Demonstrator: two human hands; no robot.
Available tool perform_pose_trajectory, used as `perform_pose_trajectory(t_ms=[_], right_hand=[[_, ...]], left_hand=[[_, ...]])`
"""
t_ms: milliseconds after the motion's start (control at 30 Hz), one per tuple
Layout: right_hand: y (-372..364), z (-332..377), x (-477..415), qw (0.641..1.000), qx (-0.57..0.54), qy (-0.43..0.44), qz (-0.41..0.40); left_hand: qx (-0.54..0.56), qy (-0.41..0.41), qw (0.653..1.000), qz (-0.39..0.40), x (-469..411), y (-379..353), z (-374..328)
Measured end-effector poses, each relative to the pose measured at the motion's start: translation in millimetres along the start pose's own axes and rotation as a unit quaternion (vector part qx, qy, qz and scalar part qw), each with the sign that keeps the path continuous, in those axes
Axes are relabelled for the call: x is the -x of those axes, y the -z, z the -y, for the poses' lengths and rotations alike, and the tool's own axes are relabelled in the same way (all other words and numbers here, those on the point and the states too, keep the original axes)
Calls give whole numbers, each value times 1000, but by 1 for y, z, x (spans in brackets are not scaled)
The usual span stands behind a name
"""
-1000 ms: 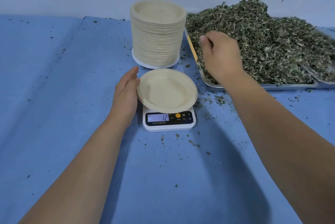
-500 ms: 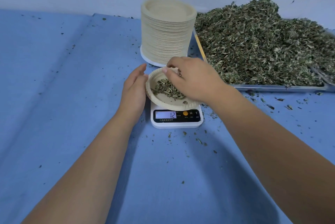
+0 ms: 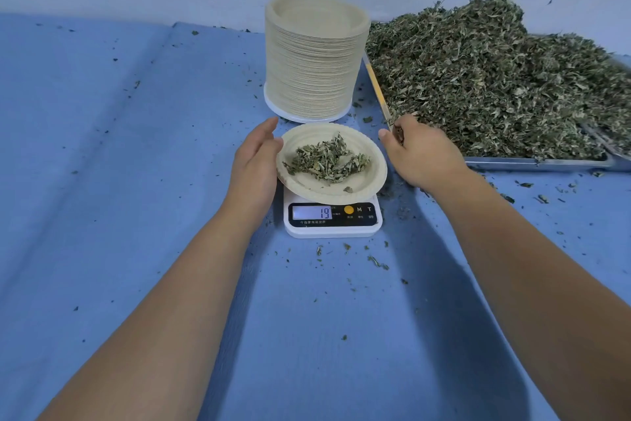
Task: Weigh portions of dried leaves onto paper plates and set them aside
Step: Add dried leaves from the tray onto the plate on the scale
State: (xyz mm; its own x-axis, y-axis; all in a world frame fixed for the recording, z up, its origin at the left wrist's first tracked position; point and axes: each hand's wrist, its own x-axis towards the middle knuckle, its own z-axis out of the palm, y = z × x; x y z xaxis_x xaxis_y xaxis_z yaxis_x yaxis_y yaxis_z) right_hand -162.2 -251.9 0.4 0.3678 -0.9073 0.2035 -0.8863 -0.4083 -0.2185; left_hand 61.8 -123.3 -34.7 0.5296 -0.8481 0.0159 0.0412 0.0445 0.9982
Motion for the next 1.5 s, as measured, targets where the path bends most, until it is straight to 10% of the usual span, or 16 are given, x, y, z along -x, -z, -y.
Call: perform_pose_trajectory(t_ms=[300, 633, 867, 1100, 1500], right_hand=[[12, 18, 28, 982, -79, 86, -148], [-6, 35, 61, 978, -199, -2, -67], [-9, 48, 65, 898, -422, -117, -28], [42, 19, 37, 700, -668, -245, -55], [103, -69, -31, 924, -302, -52, -230]], left_hand=[[-7, -2, 1000, 2, 1, -1, -2], [-36, 29, 999, 16, 10, -5, -7], [-27, 25, 999, -4, 19, -19, -18], [-73, -29, 996, 31, 2, -76, -59], [-211, -54, 959, 183, -9, -183, -78]])
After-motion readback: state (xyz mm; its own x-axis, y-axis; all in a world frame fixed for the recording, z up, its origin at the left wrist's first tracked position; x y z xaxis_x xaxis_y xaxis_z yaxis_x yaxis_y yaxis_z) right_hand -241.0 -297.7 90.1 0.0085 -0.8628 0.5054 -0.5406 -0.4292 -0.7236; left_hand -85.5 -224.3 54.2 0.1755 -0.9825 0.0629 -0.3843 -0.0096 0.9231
